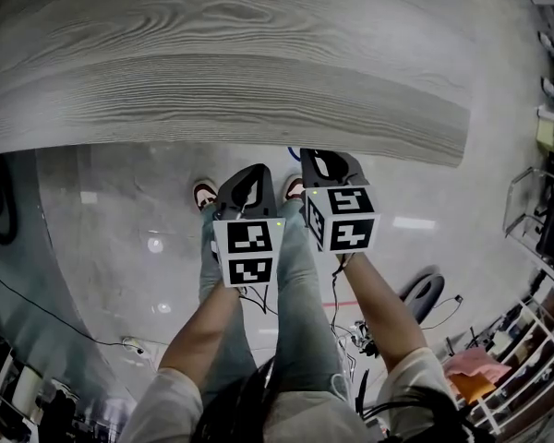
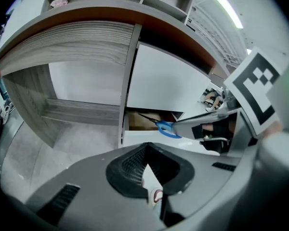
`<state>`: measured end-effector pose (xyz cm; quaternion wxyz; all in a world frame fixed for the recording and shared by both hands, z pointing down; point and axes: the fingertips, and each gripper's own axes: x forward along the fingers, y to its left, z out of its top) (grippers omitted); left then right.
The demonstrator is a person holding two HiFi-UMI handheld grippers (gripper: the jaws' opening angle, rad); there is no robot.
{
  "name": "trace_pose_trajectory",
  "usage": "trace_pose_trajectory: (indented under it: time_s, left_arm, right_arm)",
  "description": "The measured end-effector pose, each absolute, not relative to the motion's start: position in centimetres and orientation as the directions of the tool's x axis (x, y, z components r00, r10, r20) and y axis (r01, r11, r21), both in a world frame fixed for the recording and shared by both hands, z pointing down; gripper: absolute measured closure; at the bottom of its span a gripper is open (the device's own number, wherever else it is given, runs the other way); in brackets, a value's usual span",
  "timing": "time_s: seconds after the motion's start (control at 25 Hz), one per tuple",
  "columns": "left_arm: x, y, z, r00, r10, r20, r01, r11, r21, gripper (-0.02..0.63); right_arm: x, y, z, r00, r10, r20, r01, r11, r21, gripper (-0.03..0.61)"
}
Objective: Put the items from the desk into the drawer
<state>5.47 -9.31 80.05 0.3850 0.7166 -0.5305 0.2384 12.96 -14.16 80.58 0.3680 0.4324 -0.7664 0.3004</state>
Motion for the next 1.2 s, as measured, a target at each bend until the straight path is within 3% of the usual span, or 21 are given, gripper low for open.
trace_pose_trajectory:
  time_s: [0.24,0.88,1.2]
  left_arm:
    - [5.6,-9.2,80.1,0.324,-0.573,0.753,-0.944,-0.141,0.299,0.617]
    - [5.5,-9.6,80.4,0.319,-0.572,0.756,-0.945,-0.13,0.3,0.617]
    - [6.1,-9.8,79.3,0.325,-0.575,0.751,-0.944,-0.144,0.298,0.617]
  right_arm:
    - [13.1,-15.5,79.6,-0.356,-0.498,0.79,-0.897,0.421,-0.139,0.514]
    - [13.6,-14.9,79.8,-0.348,-0.488,0.801,-0.906,0.395,-0.153,0.514]
    - [14.9,-14.6,78.8,-0.322,-0.51,0.798,-0.923,0.358,-0.143,0.552]
